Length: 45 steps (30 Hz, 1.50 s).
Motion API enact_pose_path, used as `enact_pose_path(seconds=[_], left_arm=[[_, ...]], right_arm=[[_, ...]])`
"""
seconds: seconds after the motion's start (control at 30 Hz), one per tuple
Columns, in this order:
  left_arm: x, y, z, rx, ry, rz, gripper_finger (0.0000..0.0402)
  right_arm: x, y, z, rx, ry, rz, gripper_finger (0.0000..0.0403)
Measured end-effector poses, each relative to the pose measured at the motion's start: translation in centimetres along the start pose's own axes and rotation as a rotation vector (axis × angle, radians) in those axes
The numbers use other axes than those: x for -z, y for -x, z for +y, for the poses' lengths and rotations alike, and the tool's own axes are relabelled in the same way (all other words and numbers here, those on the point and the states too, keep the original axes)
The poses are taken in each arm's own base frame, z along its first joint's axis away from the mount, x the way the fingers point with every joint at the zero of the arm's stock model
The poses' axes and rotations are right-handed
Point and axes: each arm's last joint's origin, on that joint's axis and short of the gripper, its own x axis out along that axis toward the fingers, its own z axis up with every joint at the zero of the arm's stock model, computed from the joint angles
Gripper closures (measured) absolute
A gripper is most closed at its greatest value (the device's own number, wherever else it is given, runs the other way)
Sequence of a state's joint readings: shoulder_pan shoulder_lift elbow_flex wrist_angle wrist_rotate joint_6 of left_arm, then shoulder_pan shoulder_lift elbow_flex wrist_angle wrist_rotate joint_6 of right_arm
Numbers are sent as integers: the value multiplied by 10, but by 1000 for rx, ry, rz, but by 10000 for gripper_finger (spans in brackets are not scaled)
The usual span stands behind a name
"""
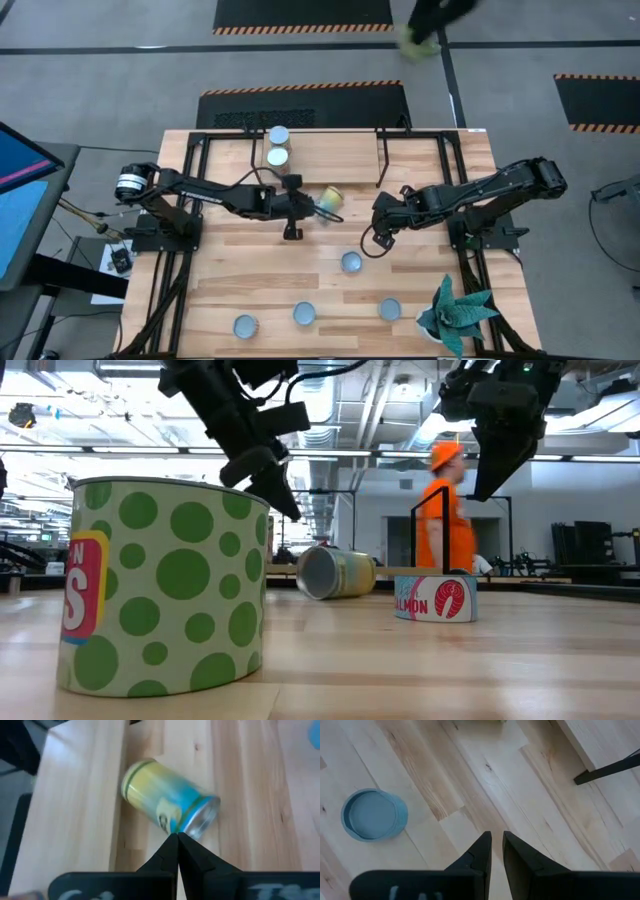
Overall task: Pick and place cans onto a shelf
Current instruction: Put the canned carrots on the shelf
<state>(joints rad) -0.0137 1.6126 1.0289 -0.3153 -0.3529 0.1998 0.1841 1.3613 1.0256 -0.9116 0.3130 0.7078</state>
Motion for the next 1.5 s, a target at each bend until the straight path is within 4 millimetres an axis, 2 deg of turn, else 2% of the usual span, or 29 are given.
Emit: enact_pose_path(seconds=[0.2, 0.43, 0.6, 0.77, 0.83, 0.97, 1.17, 1.3, 1.5], left_arm=[[0, -3, -1, 16, -102, 0, 383], [0, -4, 1, -5, -45, -5, 331], [-3, -4, 1, 14, -63, -35, 310], [-3, -4, 1, 56, -135, -48, 306], [-2, -7, 1, 87, -161, -54, 305], [1, -25, -5, 109, -191, -40, 305], [-7, -42, -13, 120, -185, -76, 305], [-13, -46, -17, 154, -167, -139, 305], [-13, -49, -22, 148, -176, -140, 305]], right_arm=[[0, -3, 1, 11, -106, -25, 333], [28, -34, 26, 1, -39, 103, 342], [23, -58, 46, -38, -7, 32, 353], [19, -82, 48, -9, 1, 57, 365], [18, -85, 45, 5, -4, 62, 370], [14, -87, 40, 19, -17, 70, 377], [13, -87, 34, 40, -29, 89, 379], [15, -87, 32, 55, -24, 118, 375], [14, -88, 29, 64, -29, 129, 377]])
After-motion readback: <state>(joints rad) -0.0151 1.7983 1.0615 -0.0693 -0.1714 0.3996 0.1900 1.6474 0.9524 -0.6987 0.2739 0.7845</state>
